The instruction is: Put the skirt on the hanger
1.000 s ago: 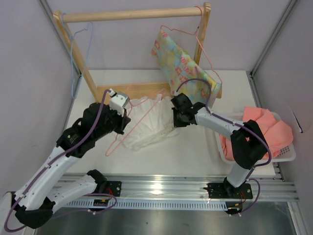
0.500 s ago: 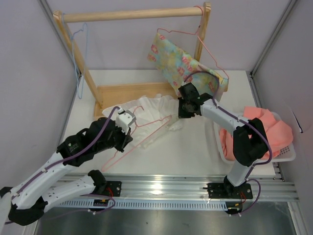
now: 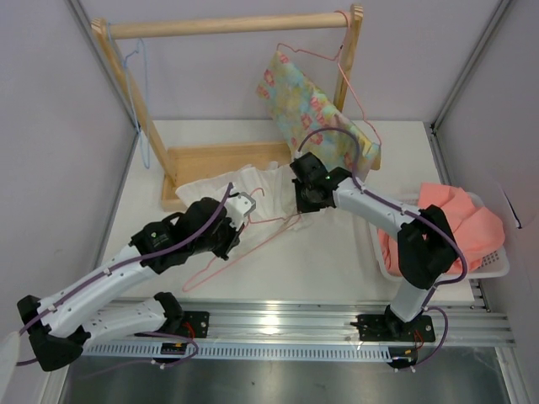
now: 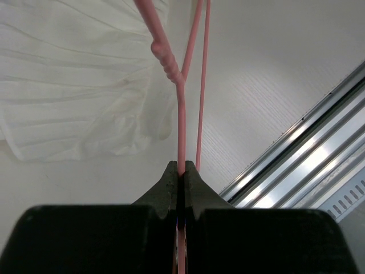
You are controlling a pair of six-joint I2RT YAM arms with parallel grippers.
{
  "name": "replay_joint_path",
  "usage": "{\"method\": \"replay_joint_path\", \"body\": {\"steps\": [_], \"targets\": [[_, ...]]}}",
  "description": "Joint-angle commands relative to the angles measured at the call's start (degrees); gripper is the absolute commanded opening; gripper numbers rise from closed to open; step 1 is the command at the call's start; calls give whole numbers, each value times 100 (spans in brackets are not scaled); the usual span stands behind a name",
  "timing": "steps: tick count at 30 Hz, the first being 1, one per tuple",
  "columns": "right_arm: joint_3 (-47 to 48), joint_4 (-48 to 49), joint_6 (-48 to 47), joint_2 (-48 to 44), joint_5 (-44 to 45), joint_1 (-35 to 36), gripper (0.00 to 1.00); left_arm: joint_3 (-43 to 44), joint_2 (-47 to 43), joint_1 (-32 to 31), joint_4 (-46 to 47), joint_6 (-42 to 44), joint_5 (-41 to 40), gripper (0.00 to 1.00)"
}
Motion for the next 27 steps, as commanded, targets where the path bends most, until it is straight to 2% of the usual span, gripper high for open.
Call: {"method": "replay_joint_path", "body": {"steps": [1,5,11,27], "targets": [[10,-104,-137,-144,241,162,0,44,123,-59,368,128,-346,0],[-174,-122,-146,-319,347,197,0,158,194,-68,280,180,-540,0],[-324,-122,-208,-311,514,162,0,308,-123,-68,236,207,-302,0],[-167,-140,-103,-328,444,189,0,264,202,-76,165,329,-48,0]]}}
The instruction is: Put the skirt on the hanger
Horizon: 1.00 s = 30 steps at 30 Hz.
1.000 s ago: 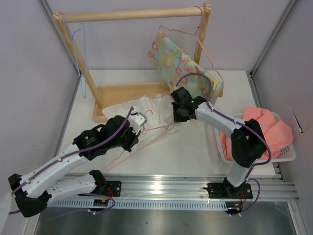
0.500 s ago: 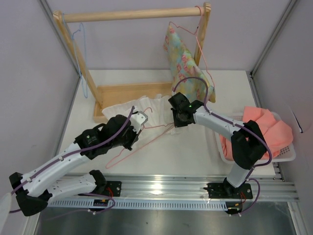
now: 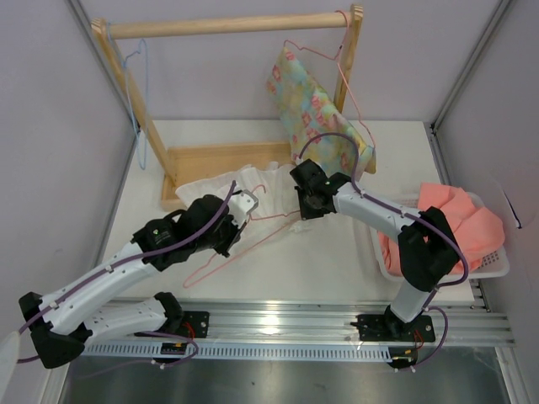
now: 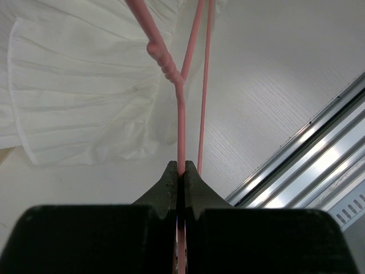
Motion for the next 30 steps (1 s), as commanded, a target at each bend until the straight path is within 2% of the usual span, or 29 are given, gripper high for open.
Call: {"method": "replay_joint_path", "body": {"steps": [1,6,14,18,23,30], "targets": [[192,-22,2,-228,3,9,0,80,41,-57,176,120,190,0],[386,-83,20,-184,-102,36,0,19,41,-57,202,155,-81,0],[351,-92,257,-518,-340,264,0,-113,479,-57,940,304,68,0],[342,-109,328,-711,-437,291,0,-219,585,-39,1441,331,549,0],[351,-136,389,-922,-568,273,0,-87,770,101,1459,383,665,0],[245,-92,705,-1422,-718,659,0,-175,1069,769,2231,383,2140,0]]}}
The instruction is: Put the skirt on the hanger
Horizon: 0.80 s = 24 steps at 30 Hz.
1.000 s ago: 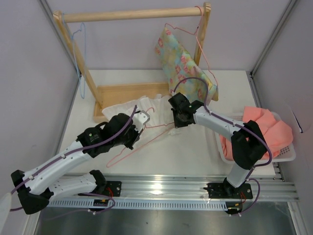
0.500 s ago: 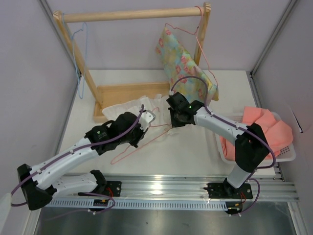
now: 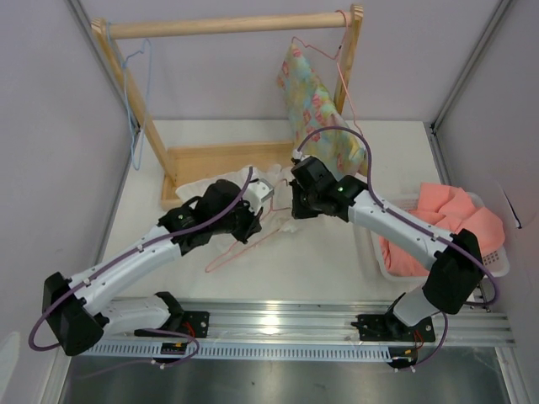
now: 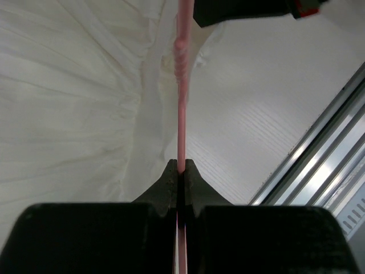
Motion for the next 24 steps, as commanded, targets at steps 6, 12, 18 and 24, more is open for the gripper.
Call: {"method": "replay_joint_path", "body": {"steps": [6,12,18,24], "targets": [[72,-30,444,-677,-137,554,0,50,640,519,1034,82,1903,0],[-243,4,279,-712,118,686,0,-107,1089,677,1473,38,2561,0],[-1244,768,-346,-835,497,529,0,-29,1598,967,1579,46,3151,0],[-2010,2121,-1058,-1239,146,168,22,340,2370,1345,1237,310,3697,0]]}}
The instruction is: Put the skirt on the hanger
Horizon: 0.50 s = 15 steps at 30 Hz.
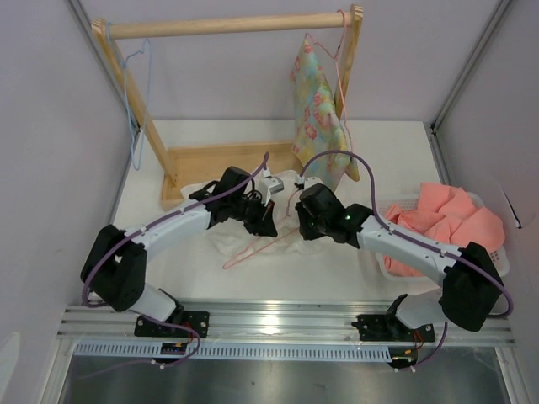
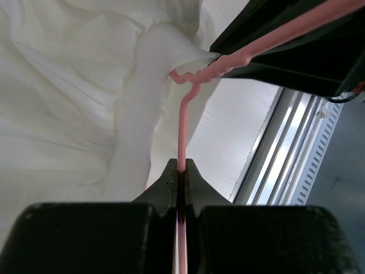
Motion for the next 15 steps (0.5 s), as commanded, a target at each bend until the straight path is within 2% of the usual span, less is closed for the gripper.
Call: {"method": "replay_joint_path", "body": {"steps": [1,9,12,15], "targets": [[-323,1112,-654,-424,-192,-199,24,445,409,205,22,308,674,0],[-676,1851,-1331,-829,-270,-437,45,674,867,293,-199,476,780,0],[-746,1948,-1647,-811,-543,-481,45,718,902,301,-207,493,763,0],[-982,2290,-1841,-890,-754,-630,50,841,990,310,-339,572,815,0]]}}
